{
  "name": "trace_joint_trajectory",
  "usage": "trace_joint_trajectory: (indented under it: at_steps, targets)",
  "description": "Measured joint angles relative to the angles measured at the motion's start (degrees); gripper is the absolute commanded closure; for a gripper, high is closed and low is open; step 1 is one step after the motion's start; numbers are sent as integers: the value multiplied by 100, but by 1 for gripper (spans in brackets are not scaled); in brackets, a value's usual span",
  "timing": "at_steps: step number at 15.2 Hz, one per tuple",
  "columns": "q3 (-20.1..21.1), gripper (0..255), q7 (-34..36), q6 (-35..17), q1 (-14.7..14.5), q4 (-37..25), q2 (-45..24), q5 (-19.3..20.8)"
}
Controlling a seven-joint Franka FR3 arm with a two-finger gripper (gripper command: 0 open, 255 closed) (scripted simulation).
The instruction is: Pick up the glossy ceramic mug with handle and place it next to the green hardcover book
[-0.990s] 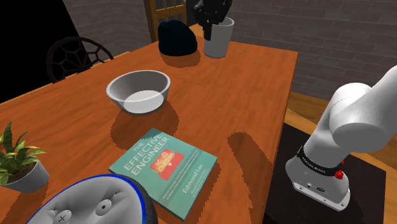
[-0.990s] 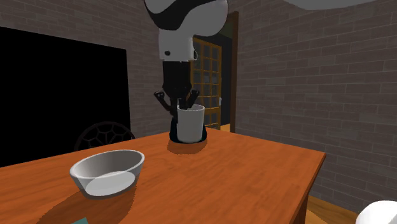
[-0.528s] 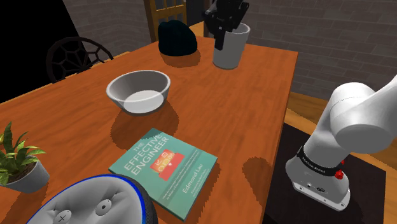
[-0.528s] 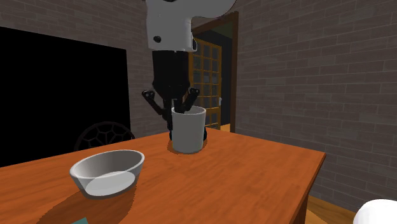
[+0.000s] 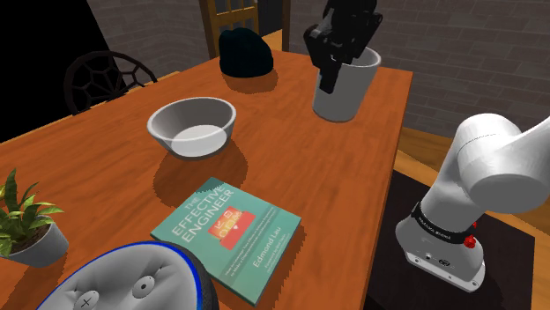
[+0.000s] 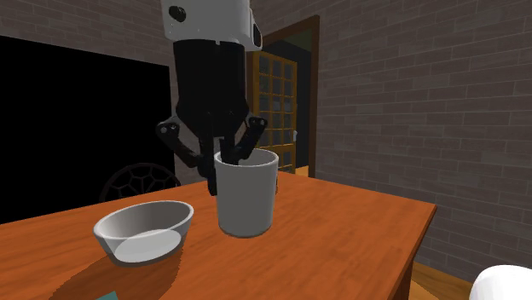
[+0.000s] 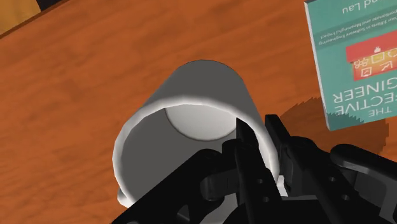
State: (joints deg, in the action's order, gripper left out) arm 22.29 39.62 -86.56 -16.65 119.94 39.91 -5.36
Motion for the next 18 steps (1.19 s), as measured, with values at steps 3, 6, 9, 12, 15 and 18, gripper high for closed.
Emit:
trace_joint_trajectory:
  at_steps: [3, 6, 9, 12, 15, 18]
  targets:
    - [285, 255, 356, 161, -130, -6, 180, -211]
    - [387, 255, 490, 174, -207, 127, 330, -319]
    - [420, 255, 505, -14, -248, 418, 431, -370]
    - [464, 255, 525, -212, -286, 694, 512, -424]
    - [501, 255, 528, -413, -305, 932, 549, -459]
    - [545, 255, 541, -602, -338, 1178, 607, -507]
